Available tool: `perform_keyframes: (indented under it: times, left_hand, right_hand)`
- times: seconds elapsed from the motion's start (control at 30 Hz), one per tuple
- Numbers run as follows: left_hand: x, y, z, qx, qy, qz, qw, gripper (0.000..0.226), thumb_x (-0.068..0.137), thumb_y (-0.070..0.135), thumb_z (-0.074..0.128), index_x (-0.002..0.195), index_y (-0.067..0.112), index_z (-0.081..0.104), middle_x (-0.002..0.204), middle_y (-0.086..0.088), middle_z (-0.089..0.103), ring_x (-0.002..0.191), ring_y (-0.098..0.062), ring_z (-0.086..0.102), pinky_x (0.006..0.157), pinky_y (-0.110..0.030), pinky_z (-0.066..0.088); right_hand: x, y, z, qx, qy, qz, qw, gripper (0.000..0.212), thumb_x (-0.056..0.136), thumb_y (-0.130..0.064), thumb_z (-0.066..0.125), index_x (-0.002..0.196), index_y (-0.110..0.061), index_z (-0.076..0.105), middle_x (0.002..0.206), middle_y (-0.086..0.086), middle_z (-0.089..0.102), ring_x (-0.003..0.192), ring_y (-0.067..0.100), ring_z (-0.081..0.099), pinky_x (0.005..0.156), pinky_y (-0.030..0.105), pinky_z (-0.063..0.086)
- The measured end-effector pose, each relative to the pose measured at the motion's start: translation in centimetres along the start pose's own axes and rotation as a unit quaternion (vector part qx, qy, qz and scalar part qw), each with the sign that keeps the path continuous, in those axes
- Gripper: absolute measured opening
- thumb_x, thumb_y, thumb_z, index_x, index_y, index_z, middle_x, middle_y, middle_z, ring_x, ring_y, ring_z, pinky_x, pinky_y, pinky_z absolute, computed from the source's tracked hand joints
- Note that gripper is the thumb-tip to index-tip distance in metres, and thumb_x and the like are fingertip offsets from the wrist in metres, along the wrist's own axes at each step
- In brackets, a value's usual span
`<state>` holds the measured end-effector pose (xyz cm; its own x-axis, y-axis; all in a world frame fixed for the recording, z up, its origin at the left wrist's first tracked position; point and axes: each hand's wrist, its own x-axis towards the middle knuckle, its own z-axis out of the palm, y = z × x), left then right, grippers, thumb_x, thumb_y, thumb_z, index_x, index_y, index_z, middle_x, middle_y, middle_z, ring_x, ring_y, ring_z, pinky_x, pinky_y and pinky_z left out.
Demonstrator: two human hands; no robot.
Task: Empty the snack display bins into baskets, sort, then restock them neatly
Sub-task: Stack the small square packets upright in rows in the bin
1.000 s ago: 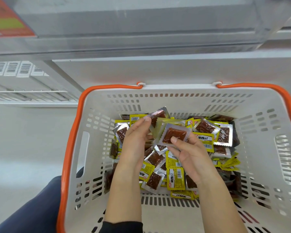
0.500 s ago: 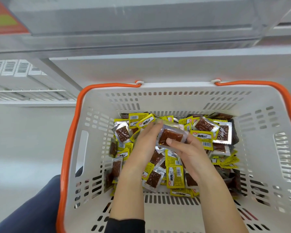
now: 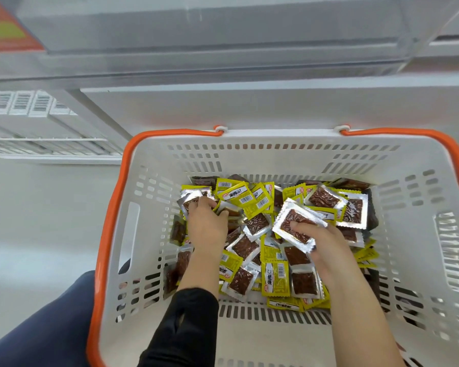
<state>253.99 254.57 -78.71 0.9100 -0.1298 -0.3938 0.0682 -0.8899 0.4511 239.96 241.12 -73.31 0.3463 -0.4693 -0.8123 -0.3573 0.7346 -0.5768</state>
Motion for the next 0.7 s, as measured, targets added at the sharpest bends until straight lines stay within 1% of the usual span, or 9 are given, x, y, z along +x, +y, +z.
perform_keyframes:
  times: [0.07,0.13,0.2,0.27,0.37,0.47,0.6,0.67,0.7]
  left_hand:
    - [-0.1,-0.3,-0.2,-0.022,0.005,0.003,1.000,0.018,0.087,0.027,0.070,0.100,0.016,0.064,0.115,-0.005,0.053,0.098,-0.026,0.059,0.073,-0.030,0.043]
    - [-0.4,-0.4,-0.7,-0.069,0.031,-0.001,0.997,0.010,0.091,0.024,0.065,0.090,0.014,0.064,0.095,-0.002,0.061,0.088,-0.025,0.061,0.065,-0.028,0.041]
    - [-0.5,-0.2,-1.2,-0.104,0.048,-0.003,0.993,0.008,0.094,0.019,0.060,0.096,0.011,0.062,0.084,0.003,0.062,0.081,-0.022,0.060,0.062,-0.026,0.037]
    - [-0.4,0.3,-1.1,-0.086,0.013,0.034,0.996,0.018,0.094,0.020,0.060,0.111,0.014,0.060,0.088,0.005,0.061,0.090,-0.021,0.061,0.068,-0.027,0.039]
    - [-0.5,1.0,-0.1,0.011,-0.061,0.067,0.996,0.043,0.090,0.030,0.066,0.129,0.016,0.053,0.114,-0.005,0.061,0.108,-0.027,0.058,0.081,-0.038,0.050]
    - [-0.9,0.7,0.7,0.060,-0.044,0.067,0.995,0.030,0.092,0.028,0.063,0.116,0.010,0.057,0.109,-0.011,0.064,0.101,-0.031,0.061,0.077,-0.039,0.051]
    - [-1.3,0.1,0.0,-0.041,-0.001,0.039,0.998,0.030,0.094,0.021,0.061,0.117,0.002,0.061,0.112,-0.014,0.059,0.106,-0.031,0.055,0.084,-0.036,0.043]
    - [-1.6,0.6,-1.6,-0.197,-0.014,-0.017,0.980,0.020,0.096,0.019,0.059,0.108,0.002,0.060,0.101,-0.009,0.062,0.100,-0.028,0.059,0.073,-0.030,0.043]
    - [-1.8,1.0,-2.6,-0.299,-0.043,-0.055,0.952,0.014,0.096,0.018,0.058,0.103,0.006,0.060,0.097,-0.006,0.064,0.096,-0.026,0.062,0.070,-0.028,0.046]
  right_hand:
    - [-0.1,-0.1,0.1,-0.006,-0.007,-0.001,1.000,0.059,0.078,-0.013,0.076,0.131,-0.012,0.050,0.128,0.003,0.060,0.121,0.019,0.051,0.094,0.036,0.032]
    - [-0.1,-0.1,0.0,-0.018,-0.019,-0.012,1.000,0.030,0.081,-0.010,0.072,0.109,-0.018,0.061,0.110,-0.002,0.066,0.107,0.014,0.056,0.090,0.035,0.031]
    - [-0.2,-0.2,0.0,-0.017,-0.041,-0.017,0.999,0.021,0.084,-0.009,0.070,0.091,-0.025,0.058,0.097,-0.009,0.064,0.096,0.007,0.055,0.089,0.034,0.031]
    - [-0.4,-0.2,0.1,-0.017,-0.048,-0.032,0.998,0.023,0.083,-0.010,0.070,0.089,-0.026,0.055,0.096,-0.010,0.062,0.093,0.007,0.054,0.091,0.035,0.031]
    - [-0.3,0.1,0.3,-0.011,-0.051,-0.038,0.998,0.026,0.083,-0.009,0.071,0.087,-0.026,0.051,0.094,-0.011,0.059,0.088,0.006,0.054,0.091,0.035,0.032]
    - [-0.4,0.2,0.6,-0.029,-0.051,-0.043,0.997,0.029,0.084,-0.010,0.070,0.084,-0.029,0.049,0.091,-0.013,0.055,0.081,0.001,0.050,0.091,0.034,0.032]
    - [0.1,0.6,0.6,-0.029,-0.047,-0.027,0.998,0.027,0.085,-0.014,0.070,0.103,-0.022,0.053,0.103,-0.010,0.056,0.097,0.012,0.051,0.093,0.037,0.034]
    - [0.3,0.7,0.7,-0.038,-0.030,-0.018,0.999,0.047,0.085,-0.016,0.069,0.127,-0.021,0.048,0.125,-0.004,0.052,0.117,0.019,0.048,0.092,0.035,0.037]
    - [0.3,0.7,0.9,-0.040,-0.026,-0.025,0.999,0.052,0.086,-0.015,0.067,0.133,-0.024,0.046,0.128,-0.004,0.052,0.118,0.017,0.050,0.085,0.029,0.040]
